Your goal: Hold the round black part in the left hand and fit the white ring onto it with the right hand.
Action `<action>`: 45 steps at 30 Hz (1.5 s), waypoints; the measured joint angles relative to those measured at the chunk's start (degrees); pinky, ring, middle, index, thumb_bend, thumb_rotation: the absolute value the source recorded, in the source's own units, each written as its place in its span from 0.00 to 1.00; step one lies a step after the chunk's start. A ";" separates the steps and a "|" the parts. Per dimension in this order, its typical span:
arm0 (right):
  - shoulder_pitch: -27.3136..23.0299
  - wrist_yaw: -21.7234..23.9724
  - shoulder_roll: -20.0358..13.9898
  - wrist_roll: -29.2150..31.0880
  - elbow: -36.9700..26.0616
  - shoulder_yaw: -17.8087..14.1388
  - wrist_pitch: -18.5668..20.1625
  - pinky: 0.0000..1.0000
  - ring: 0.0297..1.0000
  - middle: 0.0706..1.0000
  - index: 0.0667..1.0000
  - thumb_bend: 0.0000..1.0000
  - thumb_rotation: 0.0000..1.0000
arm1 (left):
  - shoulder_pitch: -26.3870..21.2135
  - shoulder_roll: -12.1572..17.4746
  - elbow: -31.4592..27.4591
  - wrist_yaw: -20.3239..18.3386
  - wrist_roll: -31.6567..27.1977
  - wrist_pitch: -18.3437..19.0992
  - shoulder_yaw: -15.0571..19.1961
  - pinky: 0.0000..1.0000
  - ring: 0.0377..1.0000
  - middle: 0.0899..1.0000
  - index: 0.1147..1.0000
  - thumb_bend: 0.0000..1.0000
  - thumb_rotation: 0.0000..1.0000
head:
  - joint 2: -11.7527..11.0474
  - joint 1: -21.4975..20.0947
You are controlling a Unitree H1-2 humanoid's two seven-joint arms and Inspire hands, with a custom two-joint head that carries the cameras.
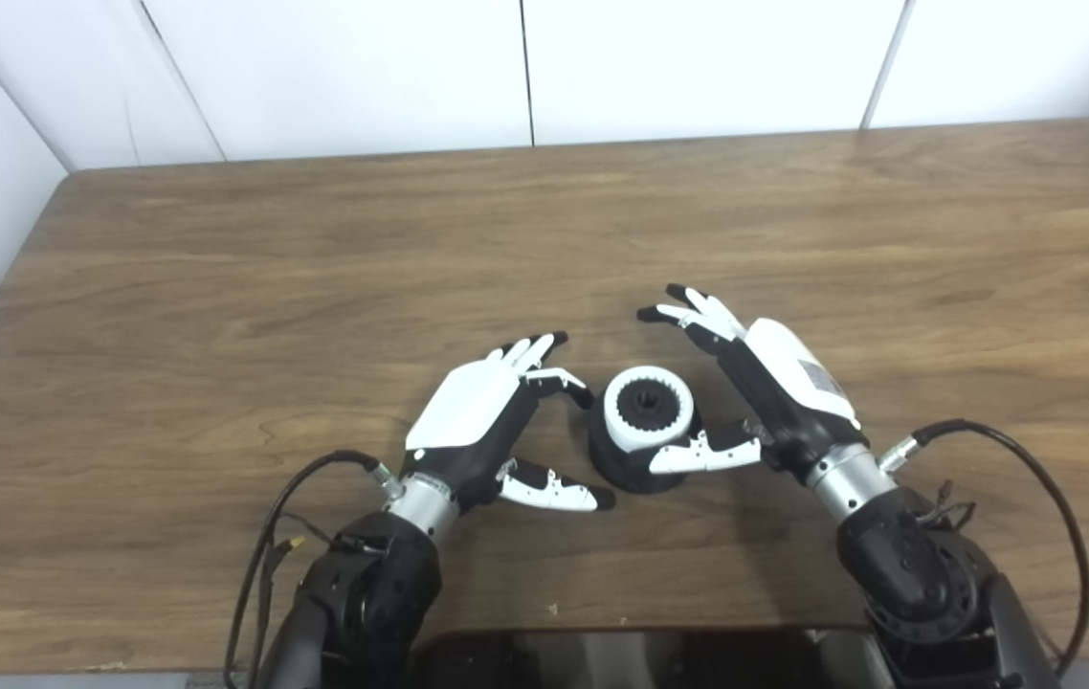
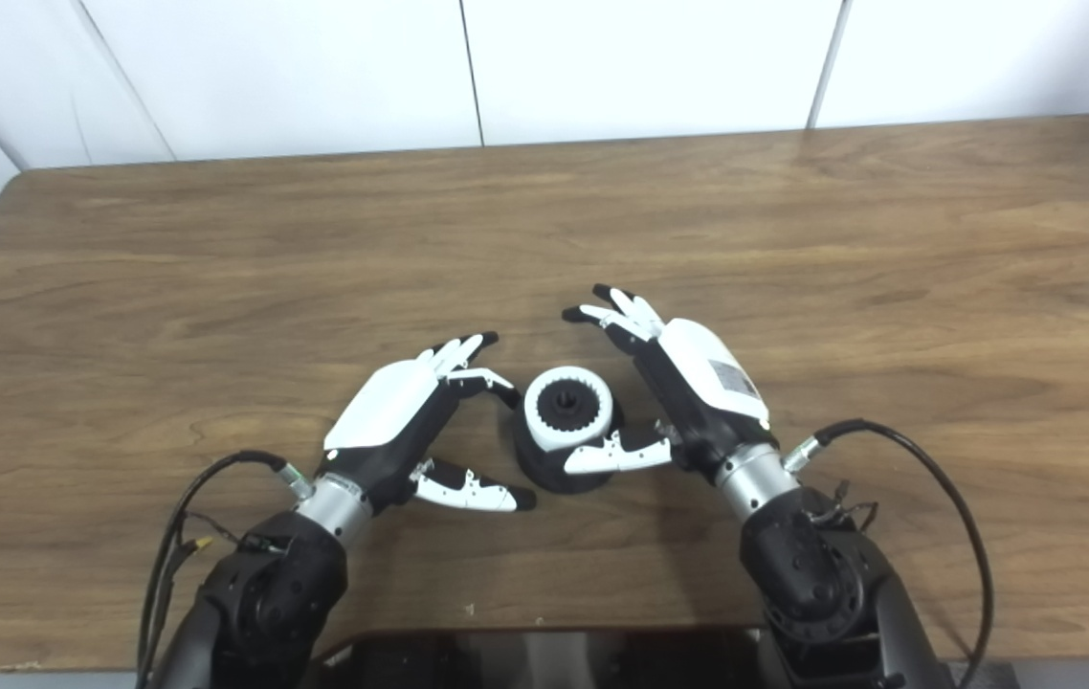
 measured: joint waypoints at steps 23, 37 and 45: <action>-0.84 6.90 -2.74 2.04 -3.37 -0.76 5.07 1.00 1.00 1.00 1.00 1.00 0.44 | 0.01 0.15 0.00 0.14 -0.08 -0.05 0.11 1.00 1.00 1.00 0.63 1.00 0.37 | -1.06 -1.67; 2.25 6.68 -4.91 6.11 -5.85 -5.75 7.09 0.98 1.00 1.00 0.96 1.00 0.37 | 0.00 -0.12 0.05 2.01 -0.32 -0.12 0.17 1.00 1.00 1.00 0.62 0.98 0.40 | -0.18 -1.05; 3.05 5.42 -7.27 7.33 -5.82 -6.55 6.17 0.97 1.00 1.00 0.90 0.99 0.36 | 0.01 -0.28 0.05 2.67 -0.34 -0.14 0.20 1.00 1.00 1.00 0.61 0.96 0.39 | 0.00 -1.23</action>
